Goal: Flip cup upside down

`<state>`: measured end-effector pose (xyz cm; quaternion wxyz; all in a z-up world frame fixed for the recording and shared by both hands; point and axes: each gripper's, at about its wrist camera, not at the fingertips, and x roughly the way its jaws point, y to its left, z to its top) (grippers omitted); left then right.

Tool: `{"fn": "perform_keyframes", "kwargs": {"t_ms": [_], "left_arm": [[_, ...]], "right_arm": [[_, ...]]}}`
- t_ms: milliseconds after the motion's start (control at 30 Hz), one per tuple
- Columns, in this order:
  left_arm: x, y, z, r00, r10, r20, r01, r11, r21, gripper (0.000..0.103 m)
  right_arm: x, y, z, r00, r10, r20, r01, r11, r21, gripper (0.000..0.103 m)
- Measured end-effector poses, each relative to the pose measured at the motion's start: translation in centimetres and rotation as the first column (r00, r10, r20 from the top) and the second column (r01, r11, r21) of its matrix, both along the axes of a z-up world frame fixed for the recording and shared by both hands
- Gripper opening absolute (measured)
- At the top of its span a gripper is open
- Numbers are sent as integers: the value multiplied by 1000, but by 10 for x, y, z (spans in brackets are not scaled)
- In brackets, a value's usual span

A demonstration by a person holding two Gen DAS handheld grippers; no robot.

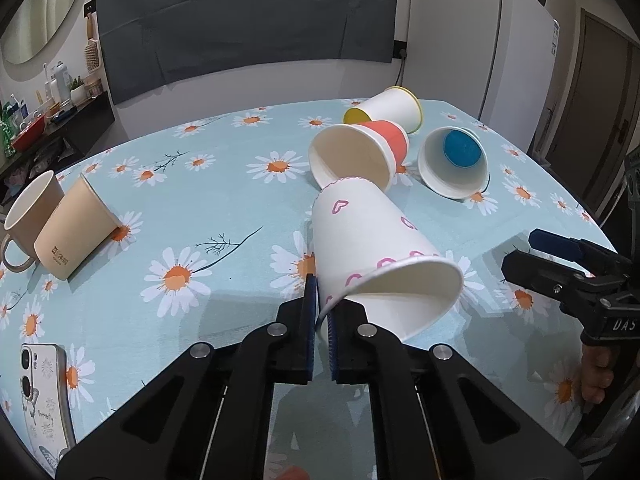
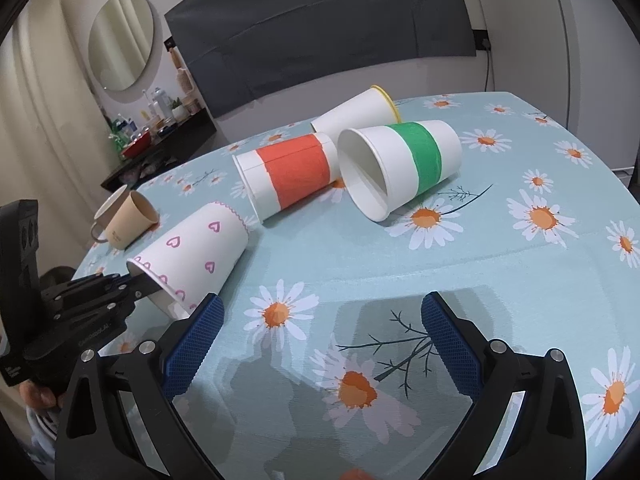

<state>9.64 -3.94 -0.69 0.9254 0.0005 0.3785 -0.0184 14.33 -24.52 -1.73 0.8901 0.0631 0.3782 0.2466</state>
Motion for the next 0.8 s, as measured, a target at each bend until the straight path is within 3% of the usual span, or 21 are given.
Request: {"fn": "perform_keyframes", "kwargs": {"t_ms": [267, 800], "left_arm": [[-22, 0, -1, 1000, -8, -19, 9, 1000, 21, 6], [-83, 11, -1, 1000, 15, 4, -15, 1000, 27, 6]], "right_arm": [[-15, 4, 1, 998, -47, 49, 52, 994, -97, 95], [-56, 20, 6, 998, 3, 69, 7, 991, -133, 95]]}}
